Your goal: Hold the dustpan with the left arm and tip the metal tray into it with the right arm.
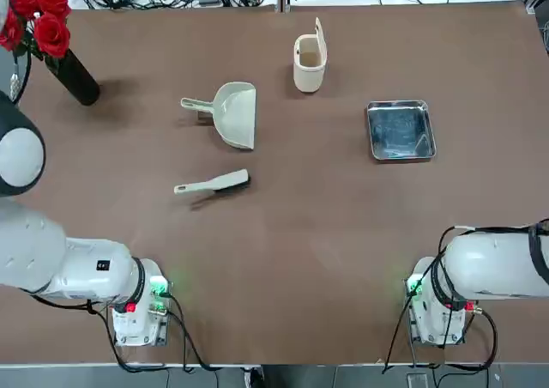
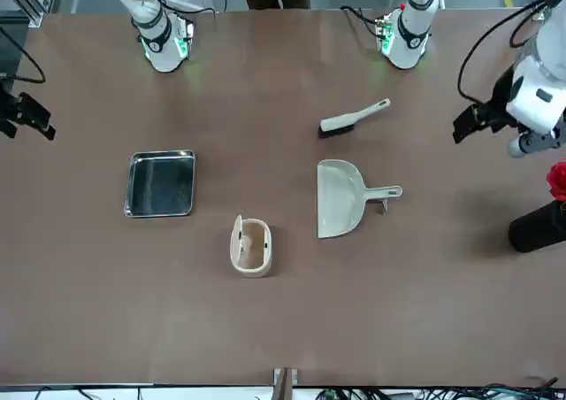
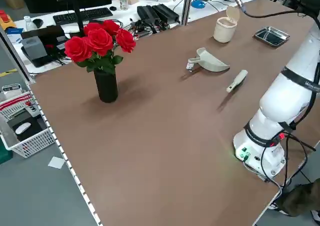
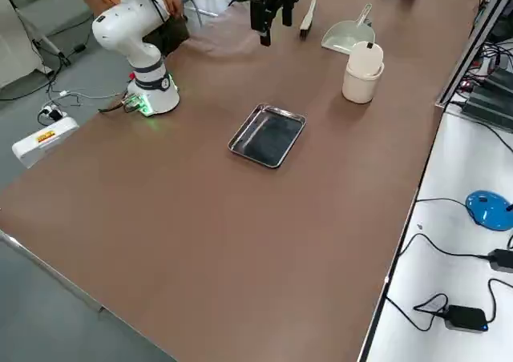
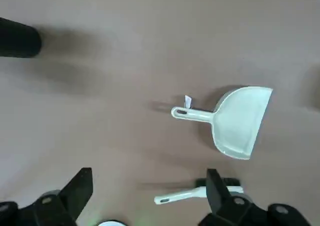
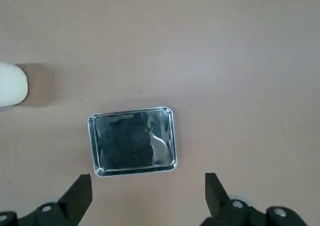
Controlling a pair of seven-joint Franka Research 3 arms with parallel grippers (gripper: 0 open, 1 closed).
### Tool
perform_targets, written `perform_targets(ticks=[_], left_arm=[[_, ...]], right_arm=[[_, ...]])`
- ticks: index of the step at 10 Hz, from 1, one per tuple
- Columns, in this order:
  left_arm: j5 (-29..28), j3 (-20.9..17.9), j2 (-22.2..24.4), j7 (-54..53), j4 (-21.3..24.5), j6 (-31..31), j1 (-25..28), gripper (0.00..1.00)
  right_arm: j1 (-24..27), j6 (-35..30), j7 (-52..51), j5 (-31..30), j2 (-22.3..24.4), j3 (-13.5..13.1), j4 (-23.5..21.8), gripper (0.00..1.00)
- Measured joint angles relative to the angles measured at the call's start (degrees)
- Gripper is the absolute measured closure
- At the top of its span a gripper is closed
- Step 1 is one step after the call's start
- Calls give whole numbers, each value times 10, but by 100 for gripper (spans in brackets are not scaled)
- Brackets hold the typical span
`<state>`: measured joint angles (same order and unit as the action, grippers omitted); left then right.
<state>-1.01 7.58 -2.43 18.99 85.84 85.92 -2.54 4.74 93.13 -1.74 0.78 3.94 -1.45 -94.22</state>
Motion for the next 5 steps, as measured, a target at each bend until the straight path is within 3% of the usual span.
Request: perform_targets(ticks=[5], left_arm=[[-6,1,0,-20,0,-3,-2,0]], right_arm=[[5,0,0,0,0,-3,-1,0]])
